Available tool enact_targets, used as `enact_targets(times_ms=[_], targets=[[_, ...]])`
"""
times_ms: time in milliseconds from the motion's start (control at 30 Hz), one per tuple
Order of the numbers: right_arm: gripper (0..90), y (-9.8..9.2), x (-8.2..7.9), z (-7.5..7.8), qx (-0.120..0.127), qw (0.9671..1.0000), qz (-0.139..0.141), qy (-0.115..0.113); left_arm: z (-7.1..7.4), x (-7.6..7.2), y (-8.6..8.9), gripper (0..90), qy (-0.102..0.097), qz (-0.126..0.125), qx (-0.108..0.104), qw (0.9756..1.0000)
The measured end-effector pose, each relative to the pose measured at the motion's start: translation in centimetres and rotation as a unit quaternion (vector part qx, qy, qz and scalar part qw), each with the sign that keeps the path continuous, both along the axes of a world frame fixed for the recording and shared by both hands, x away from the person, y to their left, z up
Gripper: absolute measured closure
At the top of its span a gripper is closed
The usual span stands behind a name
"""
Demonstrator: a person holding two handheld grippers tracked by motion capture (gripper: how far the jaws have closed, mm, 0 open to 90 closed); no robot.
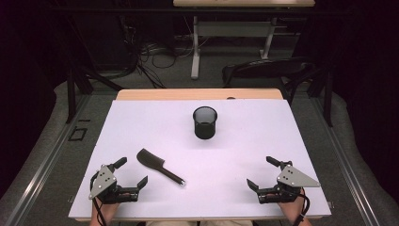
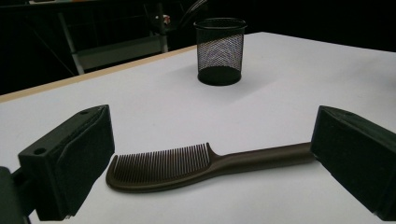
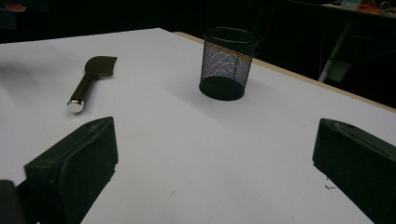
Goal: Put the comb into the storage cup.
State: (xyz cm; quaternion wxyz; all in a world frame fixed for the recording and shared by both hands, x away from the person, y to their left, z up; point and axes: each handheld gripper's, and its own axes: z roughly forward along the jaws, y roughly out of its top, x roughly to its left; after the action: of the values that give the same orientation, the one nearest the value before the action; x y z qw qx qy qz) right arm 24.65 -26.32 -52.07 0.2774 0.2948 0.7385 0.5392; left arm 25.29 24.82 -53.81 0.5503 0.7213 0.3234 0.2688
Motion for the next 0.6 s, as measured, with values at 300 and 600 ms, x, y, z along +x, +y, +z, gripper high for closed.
enact_targets(times_ms=[300, 600], targets=[[0.0, 0.08, 0.15, -0.08, -0.004, 1.0, 0.005, 0.002, 0.11, 0.07, -0.08, 0.0, -0.002, 0.001, 0.007, 1.0], [0.0, 0.1, 0.25, -0.12, -0.003, 1.0, 0.005, 0.002, 0.24, 0.31, -0.42, 0.0, 0.002, 0.002, 0.013, 0.9999]])
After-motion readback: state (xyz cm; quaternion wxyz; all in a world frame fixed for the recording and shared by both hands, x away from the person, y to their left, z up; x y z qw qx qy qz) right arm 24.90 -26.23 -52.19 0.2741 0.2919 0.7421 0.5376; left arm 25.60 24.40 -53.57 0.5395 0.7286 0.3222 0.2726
